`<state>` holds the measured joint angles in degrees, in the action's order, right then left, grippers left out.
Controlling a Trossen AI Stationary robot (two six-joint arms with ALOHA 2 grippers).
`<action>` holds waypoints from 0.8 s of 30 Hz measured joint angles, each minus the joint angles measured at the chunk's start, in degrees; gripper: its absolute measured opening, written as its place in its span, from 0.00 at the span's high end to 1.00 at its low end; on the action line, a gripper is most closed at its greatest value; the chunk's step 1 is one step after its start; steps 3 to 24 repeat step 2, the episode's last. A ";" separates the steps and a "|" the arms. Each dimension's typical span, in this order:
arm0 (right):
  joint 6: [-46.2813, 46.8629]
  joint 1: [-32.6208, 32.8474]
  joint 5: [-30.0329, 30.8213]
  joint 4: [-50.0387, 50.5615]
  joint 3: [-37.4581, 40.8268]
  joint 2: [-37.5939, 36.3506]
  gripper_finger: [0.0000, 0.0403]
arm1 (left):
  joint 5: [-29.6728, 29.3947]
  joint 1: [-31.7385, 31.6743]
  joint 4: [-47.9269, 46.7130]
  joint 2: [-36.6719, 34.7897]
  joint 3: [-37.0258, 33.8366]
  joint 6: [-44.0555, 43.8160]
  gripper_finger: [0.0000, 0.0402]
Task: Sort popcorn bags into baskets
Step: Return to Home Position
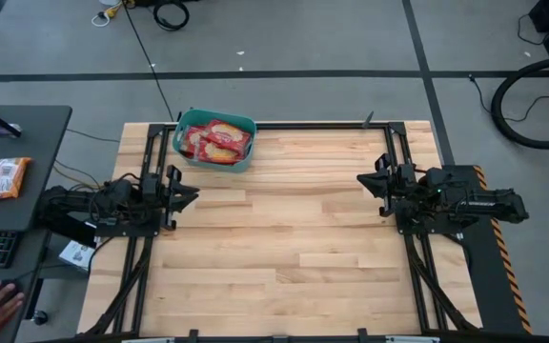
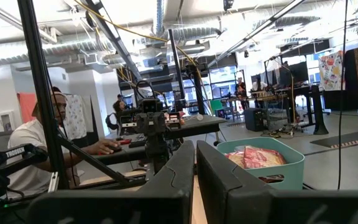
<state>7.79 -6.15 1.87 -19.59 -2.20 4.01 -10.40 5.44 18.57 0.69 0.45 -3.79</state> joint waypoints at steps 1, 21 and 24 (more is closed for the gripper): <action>0.00 0.00 0.01 0.00 0.00 0.00 0.94 | 0.00 0.00 0.00 0.00 0.00 0.00 0.83; 0.00 0.00 0.02 0.00 0.00 0.00 0.94 | 0.00 0.00 0.00 0.00 0.00 0.00 0.83; 0.00 0.00 0.02 0.00 0.00 0.00 0.94 | 0.00 0.00 0.00 0.00 0.00 0.00 0.83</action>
